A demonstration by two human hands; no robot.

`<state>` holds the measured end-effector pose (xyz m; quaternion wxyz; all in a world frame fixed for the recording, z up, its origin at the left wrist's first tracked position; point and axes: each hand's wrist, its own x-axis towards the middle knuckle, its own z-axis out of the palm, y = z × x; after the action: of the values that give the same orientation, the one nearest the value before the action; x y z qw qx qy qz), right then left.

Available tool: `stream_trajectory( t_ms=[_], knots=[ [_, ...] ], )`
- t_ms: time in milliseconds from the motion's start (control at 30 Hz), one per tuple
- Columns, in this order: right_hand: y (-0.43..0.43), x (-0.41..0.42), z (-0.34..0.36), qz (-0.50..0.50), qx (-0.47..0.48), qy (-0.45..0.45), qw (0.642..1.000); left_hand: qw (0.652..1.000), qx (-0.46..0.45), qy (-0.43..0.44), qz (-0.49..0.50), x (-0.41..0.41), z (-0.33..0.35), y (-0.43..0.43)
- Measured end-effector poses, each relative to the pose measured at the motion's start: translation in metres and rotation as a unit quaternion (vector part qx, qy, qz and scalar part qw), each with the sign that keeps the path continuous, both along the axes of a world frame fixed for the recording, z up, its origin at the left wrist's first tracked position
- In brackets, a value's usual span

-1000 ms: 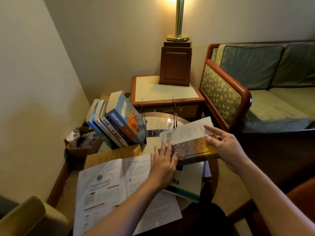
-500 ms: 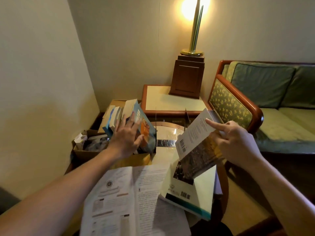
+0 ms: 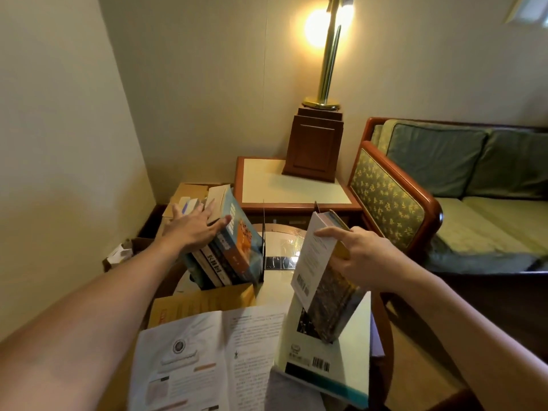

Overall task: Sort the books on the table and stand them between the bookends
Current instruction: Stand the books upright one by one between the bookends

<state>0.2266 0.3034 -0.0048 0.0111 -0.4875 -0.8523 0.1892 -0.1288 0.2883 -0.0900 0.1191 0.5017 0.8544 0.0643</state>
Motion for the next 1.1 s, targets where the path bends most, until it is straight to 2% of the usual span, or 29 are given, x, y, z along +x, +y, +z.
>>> stream_trajectory(
  t_ms=[233,333,667,867,1100],
  knots=[
    [0.0,-0.012,0.007,0.005,-0.043,0.042,0.998,1.0,0.011,0.015,0.009,0.012,0.004,-0.008],
    [-0.001,-0.02,0.018,-0.001,-0.062,0.086,0.994,1.0,0.011,0.017,0.008,0.012,0.003,-0.006],
    [-0.003,-0.08,0.066,0.016,-0.022,0.255,0.967,1.0,0.019,0.02,-0.011,0.004,-0.003,-0.005],
    [0.012,-0.125,0.064,0.017,0.094,0.165,0.982,1.0,0.025,0.014,-0.012,0.001,-0.006,-0.007],
    [0.041,-0.175,0.02,0.002,0.141,0.139,0.98,0.999,0.03,0.025,-0.022,0.003,-0.001,-0.014]
  ],
)
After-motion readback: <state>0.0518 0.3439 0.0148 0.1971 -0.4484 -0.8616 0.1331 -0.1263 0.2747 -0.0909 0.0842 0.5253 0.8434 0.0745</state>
